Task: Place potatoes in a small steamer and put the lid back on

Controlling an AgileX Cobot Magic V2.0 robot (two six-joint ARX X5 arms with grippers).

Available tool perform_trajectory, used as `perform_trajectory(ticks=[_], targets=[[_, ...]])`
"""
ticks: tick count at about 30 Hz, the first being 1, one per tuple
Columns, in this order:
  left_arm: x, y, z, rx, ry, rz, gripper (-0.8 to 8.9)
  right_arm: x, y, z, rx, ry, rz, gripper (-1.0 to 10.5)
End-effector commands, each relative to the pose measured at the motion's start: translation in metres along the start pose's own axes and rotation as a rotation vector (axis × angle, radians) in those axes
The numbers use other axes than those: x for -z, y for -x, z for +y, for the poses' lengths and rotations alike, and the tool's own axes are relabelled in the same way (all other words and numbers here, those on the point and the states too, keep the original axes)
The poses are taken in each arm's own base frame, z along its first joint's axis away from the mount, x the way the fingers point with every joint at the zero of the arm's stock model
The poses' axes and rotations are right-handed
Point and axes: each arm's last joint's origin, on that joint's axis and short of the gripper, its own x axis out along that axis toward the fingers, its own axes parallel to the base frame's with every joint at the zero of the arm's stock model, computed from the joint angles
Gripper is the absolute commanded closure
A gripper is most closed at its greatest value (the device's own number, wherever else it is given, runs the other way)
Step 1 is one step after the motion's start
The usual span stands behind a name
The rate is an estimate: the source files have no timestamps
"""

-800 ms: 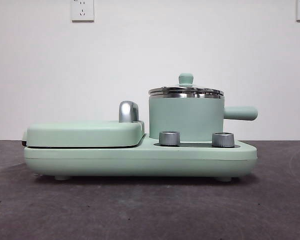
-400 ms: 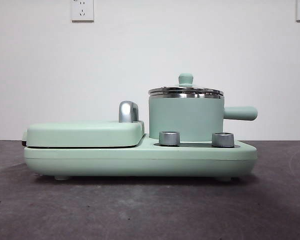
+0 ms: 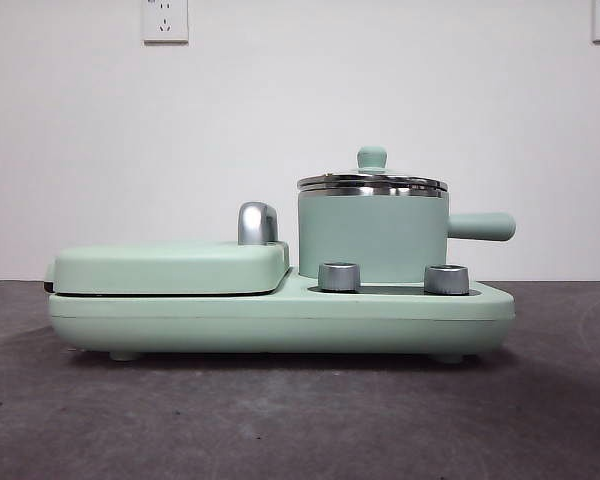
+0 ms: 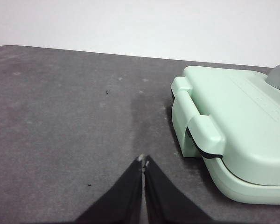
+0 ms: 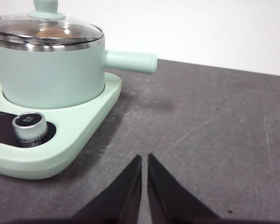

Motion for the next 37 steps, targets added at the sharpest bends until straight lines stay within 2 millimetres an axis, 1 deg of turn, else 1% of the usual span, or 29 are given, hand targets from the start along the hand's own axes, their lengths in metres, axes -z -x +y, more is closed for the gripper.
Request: perform_trajectory(ticks=[1,37], targets=[[0.0052,-0.0017,0.0005,0.0,0.001,0.007,8.07,0.0007,-0.0004,-0.0005,0.017,-0.022,-0.003,9.3],[0.0051,-0.0017,0.0005,0.001,0.001,0.007,8.07,-0.0009,-0.0004,-0.0007,0.023,-0.014,-0.019,9.3]])
